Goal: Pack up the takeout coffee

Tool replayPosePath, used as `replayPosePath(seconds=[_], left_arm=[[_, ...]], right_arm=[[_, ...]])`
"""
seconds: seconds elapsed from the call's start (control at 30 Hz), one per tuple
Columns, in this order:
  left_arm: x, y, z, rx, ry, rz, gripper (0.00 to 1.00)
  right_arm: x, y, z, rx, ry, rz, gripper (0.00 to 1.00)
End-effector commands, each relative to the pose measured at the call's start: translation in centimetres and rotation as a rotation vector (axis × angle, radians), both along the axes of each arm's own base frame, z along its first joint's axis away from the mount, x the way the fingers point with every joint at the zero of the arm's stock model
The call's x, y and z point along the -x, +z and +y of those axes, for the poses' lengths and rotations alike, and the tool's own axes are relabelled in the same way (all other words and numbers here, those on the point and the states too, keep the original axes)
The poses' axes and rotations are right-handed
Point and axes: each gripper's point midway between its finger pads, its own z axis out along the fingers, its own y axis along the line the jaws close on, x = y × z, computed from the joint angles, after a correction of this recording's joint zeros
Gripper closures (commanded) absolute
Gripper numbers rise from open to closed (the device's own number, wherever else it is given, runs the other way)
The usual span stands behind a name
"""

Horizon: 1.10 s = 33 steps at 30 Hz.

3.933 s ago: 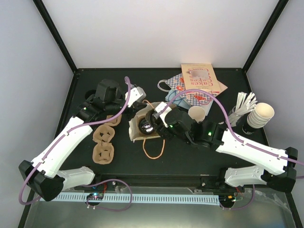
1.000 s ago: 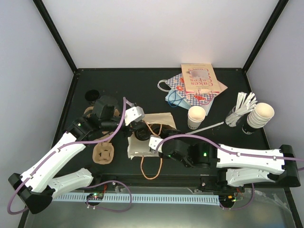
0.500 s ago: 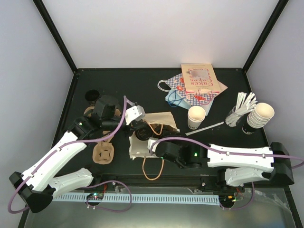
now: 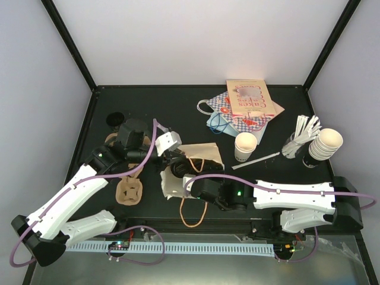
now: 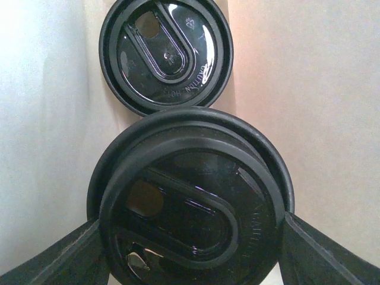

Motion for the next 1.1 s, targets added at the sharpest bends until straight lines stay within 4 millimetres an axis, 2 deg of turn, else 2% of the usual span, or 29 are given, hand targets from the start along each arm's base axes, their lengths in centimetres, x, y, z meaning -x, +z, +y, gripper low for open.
replayPosePath(seconds=[0.0, 0.13, 0.3, 0.33, 0.37, 0.4, 0.47, 0.53, 0.57, 0.73, 0.8, 0.9, 1.07], left_arm=[[0.9, 2.4, -0.5, 0.07, -0.044, -0.032, 0.81], [1.2, 3.7, -0.2, 0.1, -0.032, -0.044, 0.43], [-0.5, 7.1, 1.7, 0.146, 0.153, -0.087, 0.19], [-1.0, 7.7, 2.3, 0.148, 0.198, -0.099, 0.14], [-1.6, 8.3, 2.9, 0.15, 0.256, -0.104, 0.05], [-2.8, 8.5, 4.0, 0.137, 0.359, -0.097, 0.02], [-5.0, 9.0, 6.3, 0.083, 0.534, -0.086, 0.01], [-6.8, 8.8, 7.5, 0.014, 0.616, -0.038, 0.01], [-7.7, 8.6, 7.8, -0.003, 0.637, -0.003, 0.01], [-13.5, 5.0, 8.1, -0.023, 0.71, 0.203, 0.01], [-16.2, 2.8, 8.0, -0.027, 0.729, 0.269, 0.01], [-19.1, 0.4, 7.1, -0.03, 0.721, 0.31, 0.01], [-22.1, -3.8, 4.3, -0.043, 0.634, 0.453, 0.02]], right_arm=[[-0.1, 0.2, -0.3, 0.008, -0.003, -0.015, 0.29], [-0.2, -0.1, -0.3, 0.018, -0.002, -0.018, 0.29], [-0.2, -0.2, -0.3, 0.016, 0.0, -0.015, 0.29], [-0.3, -0.2, -0.4, 0.017, -0.001, -0.015, 0.29], [-0.3, -0.2, -0.4, 0.016, -0.001, -0.015, 0.3], [-0.3, -0.2, -0.5, 0.015, -0.001, -0.015, 0.3], [-0.4, -0.2, -0.6, 0.012, -0.002, -0.018, 0.3], [-0.4, -0.3, -0.6, 0.012, 0.0, -0.018, 0.3], [-0.5, -0.4, -0.7, 0.012, 0.001, -0.018, 0.3], [-0.6, -0.6, -0.7, 0.009, 0.002, -0.02, 0.3], [-0.6, -0.7, -0.7, 0.015, 0.004, -0.019, 0.3], [-0.6, -0.8, -0.7, 0.02, 0.003, -0.017, 0.3], [-0.7, -1.0, -0.7, 0.021, 0.006, -0.009, 0.3]])
